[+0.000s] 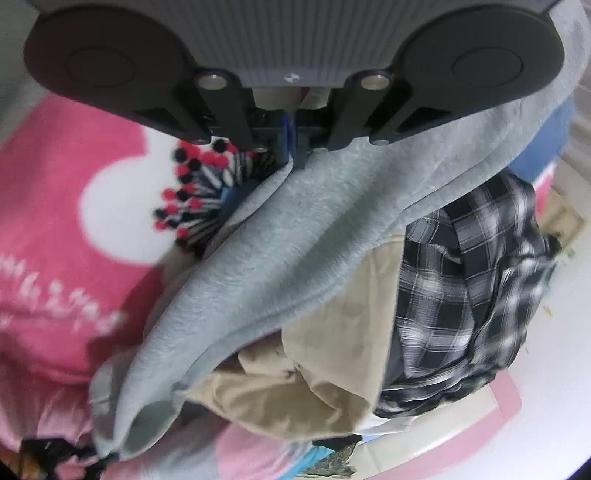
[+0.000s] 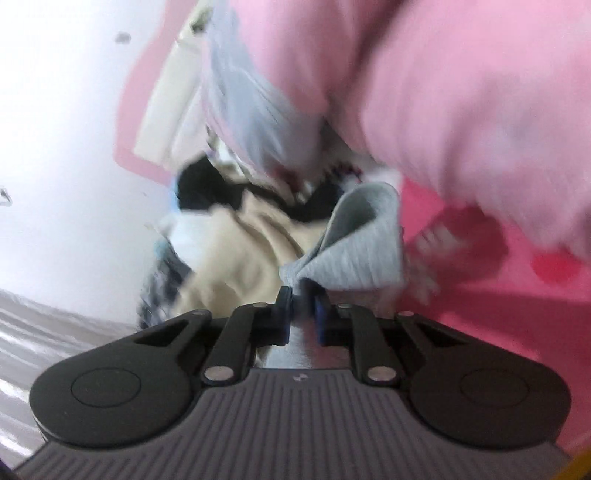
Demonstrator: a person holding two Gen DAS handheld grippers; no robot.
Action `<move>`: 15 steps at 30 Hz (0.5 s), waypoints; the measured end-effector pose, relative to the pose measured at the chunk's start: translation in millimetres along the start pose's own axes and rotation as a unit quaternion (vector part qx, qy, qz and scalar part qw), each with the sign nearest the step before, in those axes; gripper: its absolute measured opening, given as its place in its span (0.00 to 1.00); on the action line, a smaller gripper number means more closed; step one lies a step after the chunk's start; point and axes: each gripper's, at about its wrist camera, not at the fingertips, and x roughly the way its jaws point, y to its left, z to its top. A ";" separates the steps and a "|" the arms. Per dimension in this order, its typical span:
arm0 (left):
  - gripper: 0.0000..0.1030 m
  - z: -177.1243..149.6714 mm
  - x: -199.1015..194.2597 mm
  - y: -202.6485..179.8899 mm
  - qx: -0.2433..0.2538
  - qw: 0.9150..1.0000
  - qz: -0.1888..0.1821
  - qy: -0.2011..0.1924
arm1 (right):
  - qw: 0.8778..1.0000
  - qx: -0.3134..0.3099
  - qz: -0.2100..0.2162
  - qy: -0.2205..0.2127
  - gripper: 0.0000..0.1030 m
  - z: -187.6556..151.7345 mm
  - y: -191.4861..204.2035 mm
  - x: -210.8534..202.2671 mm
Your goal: Fold clothes
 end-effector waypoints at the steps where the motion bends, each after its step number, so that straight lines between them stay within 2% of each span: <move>1: 0.02 0.7 -6.5 7.1 -0.009 1.000 -0.018 0.001 | 1.000 0.003 0.001 -0.006 0.10 7.0 2.5 -1.2; 4: 0.02 -1.6 -17.0 26.5 -0.021 0.998 -0.064 0.010 | 0.999 0.019 -0.022 -0.013 0.14 26.2 3.0 19.1; 7: 0.02 -10.8 -11.1 33.1 -0.025 0.996 -0.082 0.032 | 0.998 0.035 -0.054 -0.024 0.16 40.5 -8.1 36.7; 10: 0.02 -17.1 -6.0 28.6 -0.014 0.996 -0.080 0.039 | 0.996 0.057 -0.068 -0.031 0.24 35.0 -27.0 30.3; 11: 0.02 -18.0 -6.4 28.7 -0.012 0.996 -0.079 0.039 | 0.997 0.046 -0.063 -0.029 0.26 28.2 -28.4 21.8; 13: 0.02 -19.5 -7.3 25.2 -0.005 0.997 -0.072 0.037 | 0.998 0.016 -0.056 -0.010 0.32 9.1 -30.0 4.1; 15: 0.03 -19.4 -6.3 23.0 0.007 0.997 -0.062 0.034 | 0.998 0.005 -0.052 0.036 0.41 -10.7 -35.6 -0.3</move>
